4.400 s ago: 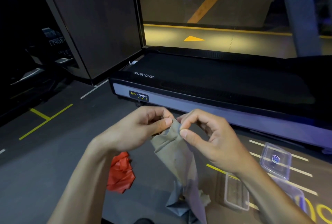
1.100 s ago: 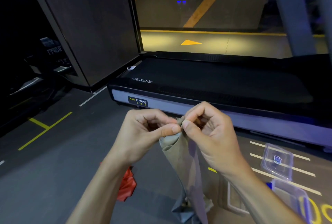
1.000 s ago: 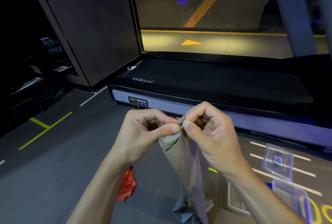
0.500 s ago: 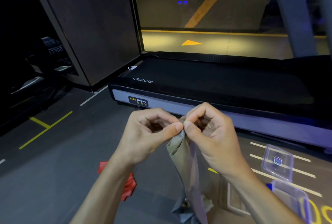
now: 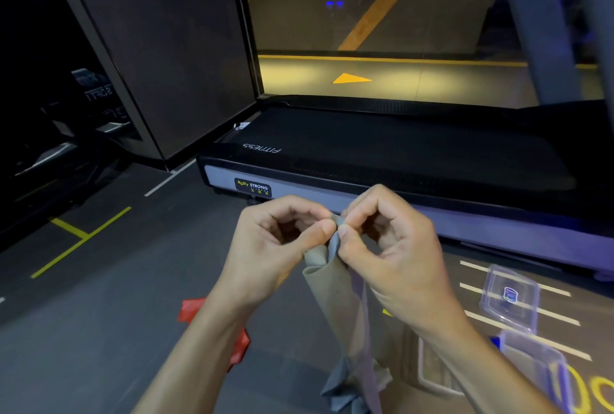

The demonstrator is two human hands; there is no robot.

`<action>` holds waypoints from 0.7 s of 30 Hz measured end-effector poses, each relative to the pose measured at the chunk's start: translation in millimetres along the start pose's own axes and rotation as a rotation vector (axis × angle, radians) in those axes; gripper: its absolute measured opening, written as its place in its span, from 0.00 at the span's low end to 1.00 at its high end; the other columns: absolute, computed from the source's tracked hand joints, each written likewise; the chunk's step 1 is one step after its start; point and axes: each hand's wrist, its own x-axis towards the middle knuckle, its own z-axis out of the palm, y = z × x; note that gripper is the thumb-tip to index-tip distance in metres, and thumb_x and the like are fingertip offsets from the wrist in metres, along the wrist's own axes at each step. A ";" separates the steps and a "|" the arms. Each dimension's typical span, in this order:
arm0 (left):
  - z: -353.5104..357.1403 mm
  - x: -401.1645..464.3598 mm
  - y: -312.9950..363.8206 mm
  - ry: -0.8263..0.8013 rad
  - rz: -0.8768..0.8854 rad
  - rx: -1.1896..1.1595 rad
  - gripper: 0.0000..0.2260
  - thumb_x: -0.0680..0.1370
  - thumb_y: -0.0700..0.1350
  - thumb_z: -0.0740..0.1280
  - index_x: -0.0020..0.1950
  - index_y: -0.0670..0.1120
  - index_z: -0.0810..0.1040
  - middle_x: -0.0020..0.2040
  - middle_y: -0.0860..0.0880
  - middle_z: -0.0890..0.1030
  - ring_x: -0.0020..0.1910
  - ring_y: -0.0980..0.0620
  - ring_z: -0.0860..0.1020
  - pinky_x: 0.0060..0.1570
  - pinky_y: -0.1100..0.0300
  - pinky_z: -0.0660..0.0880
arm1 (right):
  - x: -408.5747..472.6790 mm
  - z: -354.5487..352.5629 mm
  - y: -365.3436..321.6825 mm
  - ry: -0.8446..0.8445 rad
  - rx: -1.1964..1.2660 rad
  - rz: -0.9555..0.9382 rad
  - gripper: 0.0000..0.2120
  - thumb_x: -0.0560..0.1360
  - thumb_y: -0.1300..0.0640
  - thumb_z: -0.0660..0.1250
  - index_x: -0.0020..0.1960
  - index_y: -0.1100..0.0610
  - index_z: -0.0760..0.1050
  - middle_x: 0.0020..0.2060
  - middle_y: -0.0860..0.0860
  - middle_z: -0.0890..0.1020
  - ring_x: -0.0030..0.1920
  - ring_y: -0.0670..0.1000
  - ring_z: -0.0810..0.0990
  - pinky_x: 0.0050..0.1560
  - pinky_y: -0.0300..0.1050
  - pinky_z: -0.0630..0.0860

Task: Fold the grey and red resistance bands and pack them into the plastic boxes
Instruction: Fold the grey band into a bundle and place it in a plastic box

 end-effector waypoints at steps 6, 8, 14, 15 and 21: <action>-4.8 2.5 4.4 -0.076 -0.058 0.004 0.05 0.73 0.38 0.74 0.45 0.47 0.87 0.38 0.46 0.85 0.37 0.54 0.81 0.39 0.64 0.77 | -0.5 -4.4 2.8 -0.031 -0.035 -0.026 0.06 0.72 0.62 0.70 0.40 0.56 0.74 0.38 0.53 0.78 0.39 0.61 0.77 0.39 0.61 0.73; -5.0 2.8 6.2 -0.085 -0.064 -0.006 0.03 0.72 0.38 0.74 0.44 0.44 0.86 0.38 0.46 0.85 0.36 0.54 0.81 0.38 0.65 0.76 | -0.5 -5.0 2.6 -0.037 -0.037 -0.031 0.05 0.73 0.61 0.70 0.40 0.56 0.74 0.38 0.53 0.78 0.40 0.61 0.77 0.39 0.61 0.73; -0.5 1.4 6.8 -0.037 -0.072 -0.043 0.05 0.72 0.40 0.75 0.41 0.50 0.87 0.37 0.47 0.86 0.36 0.53 0.82 0.38 0.64 0.77 | -0.3 -6.0 1.8 -0.023 -0.011 -0.030 0.07 0.72 0.65 0.70 0.39 0.57 0.74 0.38 0.54 0.78 0.40 0.61 0.77 0.40 0.61 0.73; 0.2 1.1 6.4 -0.025 -0.076 -0.053 0.05 0.72 0.40 0.76 0.41 0.50 0.87 0.37 0.46 0.86 0.36 0.53 0.82 0.38 0.63 0.78 | -0.1 -6.0 1.5 -0.021 -0.010 -0.030 0.07 0.72 0.65 0.70 0.39 0.57 0.74 0.38 0.54 0.78 0.40 0.61 0.77 0.40 0.61 0.73; 5.1 -0.8 3.0 0.052 -0.104 -0.122 0.04 0.69 0.47 0.77 0.39 0.48 0.87 0.38 0.43 0.86 0.36 0.51 0.82 0.37 0.60 0.77 | 0.0 -5.4 -1.1 -0.020 -0.020 -0.044 0.07 0.72 0.67 0.71 0.39 0.59 0.75 0.37 0.53 0.78 0.40 0.60 0.77 0.40 0.61 0.73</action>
